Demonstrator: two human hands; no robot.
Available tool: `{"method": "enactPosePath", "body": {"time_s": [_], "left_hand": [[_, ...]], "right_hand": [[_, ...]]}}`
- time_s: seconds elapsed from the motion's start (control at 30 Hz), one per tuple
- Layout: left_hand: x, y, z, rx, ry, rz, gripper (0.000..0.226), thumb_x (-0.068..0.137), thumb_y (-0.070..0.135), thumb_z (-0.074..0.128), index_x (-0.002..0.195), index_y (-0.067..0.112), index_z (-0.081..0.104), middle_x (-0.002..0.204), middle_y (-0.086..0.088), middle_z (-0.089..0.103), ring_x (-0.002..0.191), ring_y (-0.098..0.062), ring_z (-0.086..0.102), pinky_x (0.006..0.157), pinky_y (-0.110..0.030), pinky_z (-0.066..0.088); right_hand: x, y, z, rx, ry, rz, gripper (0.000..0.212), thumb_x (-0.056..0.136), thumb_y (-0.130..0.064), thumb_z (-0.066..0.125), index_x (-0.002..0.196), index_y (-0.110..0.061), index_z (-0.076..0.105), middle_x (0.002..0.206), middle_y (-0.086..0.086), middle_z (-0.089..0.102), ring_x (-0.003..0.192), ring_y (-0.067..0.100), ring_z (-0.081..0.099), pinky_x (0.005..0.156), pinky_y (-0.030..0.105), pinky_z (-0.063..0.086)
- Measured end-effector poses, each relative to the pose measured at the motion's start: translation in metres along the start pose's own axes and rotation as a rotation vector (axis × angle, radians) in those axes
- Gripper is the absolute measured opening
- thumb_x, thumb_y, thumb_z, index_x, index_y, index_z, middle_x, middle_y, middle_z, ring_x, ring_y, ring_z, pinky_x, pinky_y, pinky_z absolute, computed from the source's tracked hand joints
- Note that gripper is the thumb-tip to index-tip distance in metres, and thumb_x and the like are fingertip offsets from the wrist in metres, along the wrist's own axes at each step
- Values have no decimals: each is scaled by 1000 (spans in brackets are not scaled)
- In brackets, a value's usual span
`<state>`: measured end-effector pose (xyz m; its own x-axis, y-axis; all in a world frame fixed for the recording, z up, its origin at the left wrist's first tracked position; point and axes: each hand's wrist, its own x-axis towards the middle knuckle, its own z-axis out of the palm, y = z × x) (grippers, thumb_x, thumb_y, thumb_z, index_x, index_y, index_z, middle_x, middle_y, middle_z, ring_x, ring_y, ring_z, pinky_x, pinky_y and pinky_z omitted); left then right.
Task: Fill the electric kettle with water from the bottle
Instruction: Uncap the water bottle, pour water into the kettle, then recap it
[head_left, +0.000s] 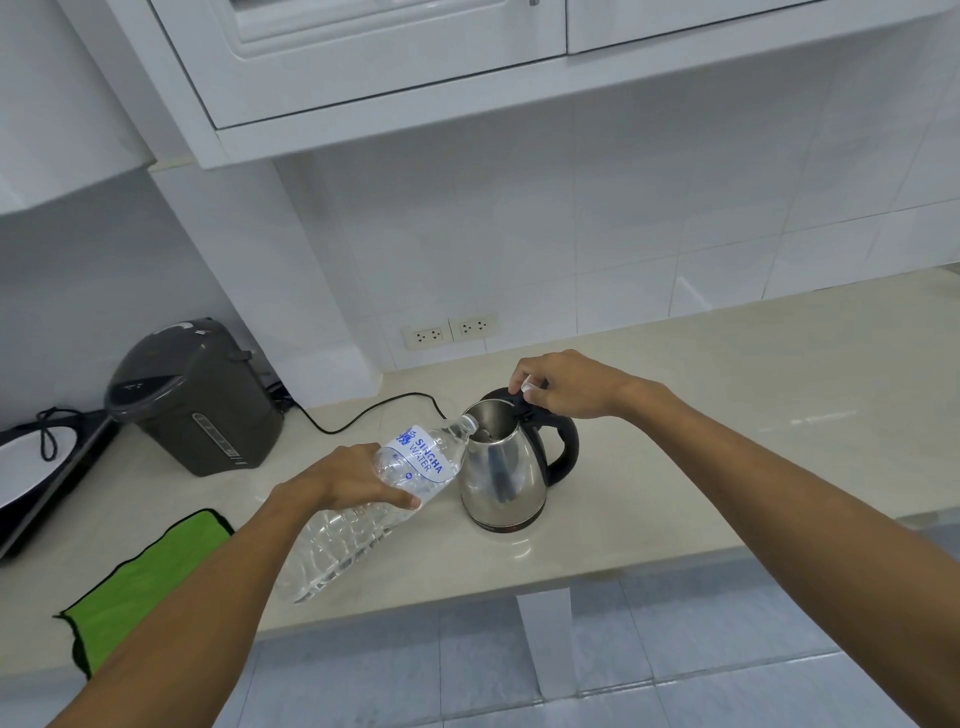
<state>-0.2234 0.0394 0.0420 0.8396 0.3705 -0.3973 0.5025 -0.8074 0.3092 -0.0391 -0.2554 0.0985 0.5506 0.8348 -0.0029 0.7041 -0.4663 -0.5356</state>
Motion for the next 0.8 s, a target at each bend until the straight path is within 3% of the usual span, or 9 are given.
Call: {"method": "enactPosePath", "body": {"time_s": [0.33,0.43,0.53,0.63,0.73,0.8], "left_hand": [[2,-3,-1,-8,10,28,81,55,75,90,120,33,69,98,8,78,77,-12,77,84,-33,64],[2,-3,2,-38,30,45,78,57,75,90,119,33,68,100,9,78,79,-11,76,81,-31,63],[-1,2,7,-95,53,78,74,62,73,91,120,33,68,108,11,77,94,-9,74,89,-33,61],[-5,9,16,-228,70,108,69,66,65,93,123,36,67,113,14,77,100,-6,73,88,-30,60],[-10,17,28,-342,111,130,77,63,67,95,126,37,65,114,17,75,104,-2,70,83,-25,56],[-13,23,38,-403,131,146,78,62,67,96,126,36,64,115,17,74,105,-1,70,82,-24,55]], "right_hand": [[1,0,4,55,-6,29,23,103,-18,51,121,-20,65,114,4,71,100,17,58,78,26,41],[2,-1,8,71,1,38,21,101,-21,54,119,-22,65,114,4,73,101,18,61,86,32,49],[4,-4,12,97,31,56,20,99,-22,58,117,-21,67,109,-3,73,88,16,66,92,39,55],[7,-6,12,174,51,91,22,96,-20,64,118,-21,67,104,-10,67,76,20,76,84,29,58],[11,-9,12,185,70,90,30,92,-12,66,121,-21,66,115,-8,63,70,15,74,77,21,54],[13,-12,10,208,95,92,32,92,-6,64,121,-19,67,111,-10,63,69,11,71,75,21,51]]}}
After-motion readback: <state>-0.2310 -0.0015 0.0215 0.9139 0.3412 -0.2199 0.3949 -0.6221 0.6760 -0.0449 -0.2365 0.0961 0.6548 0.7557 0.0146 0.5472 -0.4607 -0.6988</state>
